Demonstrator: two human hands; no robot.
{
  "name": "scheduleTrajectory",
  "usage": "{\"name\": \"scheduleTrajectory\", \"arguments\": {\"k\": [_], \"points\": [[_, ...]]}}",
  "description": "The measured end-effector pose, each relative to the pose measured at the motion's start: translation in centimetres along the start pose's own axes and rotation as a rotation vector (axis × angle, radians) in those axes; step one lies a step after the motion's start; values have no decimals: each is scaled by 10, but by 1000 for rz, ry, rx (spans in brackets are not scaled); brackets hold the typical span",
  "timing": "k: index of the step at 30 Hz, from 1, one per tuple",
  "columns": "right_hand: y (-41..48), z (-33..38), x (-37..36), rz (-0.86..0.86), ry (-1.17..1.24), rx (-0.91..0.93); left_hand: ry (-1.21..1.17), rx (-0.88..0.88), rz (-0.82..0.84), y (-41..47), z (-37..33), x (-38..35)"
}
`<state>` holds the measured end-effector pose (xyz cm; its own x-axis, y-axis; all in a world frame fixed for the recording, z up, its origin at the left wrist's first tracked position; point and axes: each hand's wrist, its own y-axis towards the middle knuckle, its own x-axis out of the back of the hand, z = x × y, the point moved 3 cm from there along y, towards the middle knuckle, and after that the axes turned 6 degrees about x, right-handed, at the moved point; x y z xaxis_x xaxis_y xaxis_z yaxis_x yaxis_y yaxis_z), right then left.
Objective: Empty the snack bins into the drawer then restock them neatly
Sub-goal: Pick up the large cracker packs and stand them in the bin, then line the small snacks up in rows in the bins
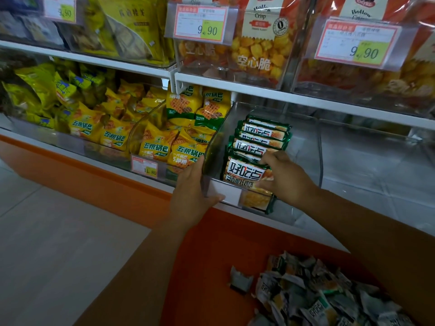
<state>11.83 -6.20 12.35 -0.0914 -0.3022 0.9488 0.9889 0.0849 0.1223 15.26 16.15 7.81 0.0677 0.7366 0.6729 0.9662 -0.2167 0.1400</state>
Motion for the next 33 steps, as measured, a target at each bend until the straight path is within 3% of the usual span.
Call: {"name": "scheduleTrajectory", "arguments": {"k": [6, 8, 12, 18, 21, 23, 25, 27, 30, 33], "points": [[-10, 9, -13, -137, -69, 35, 5, -10, 17, 0, 0, 1], [-4, 7, -13, -94, -12, 17, 10, -11, 26, -2, 0, 1], [12, -9, 10, 130, 322, -105, 5, -24, 34, -3, 1, 2], [4, -10, 7, 116, 139, -80, 19, -27, 31, -6, -3, 4], [-33, -4, 26, -114, 59, 19, 162, -166, -128, -23, -11, 0], [-85, -2, 43, -341, 213, 70, 173, -259, -180, -45, -26, -8], [-147, -14, 47, -410, 417, -15, 163, -341, -99, -69, -46, -28], [-201, -46, 31, -344, 502, -195, 164, -396, 102, -93, -58, -63], [-267, -112, -14, -138, 441, -489, 216, -424, 506, -127, -66, -131], [-313, -157, -60, 148, 364, -686, 270, -285, 802, -153, -66, -199]]}}
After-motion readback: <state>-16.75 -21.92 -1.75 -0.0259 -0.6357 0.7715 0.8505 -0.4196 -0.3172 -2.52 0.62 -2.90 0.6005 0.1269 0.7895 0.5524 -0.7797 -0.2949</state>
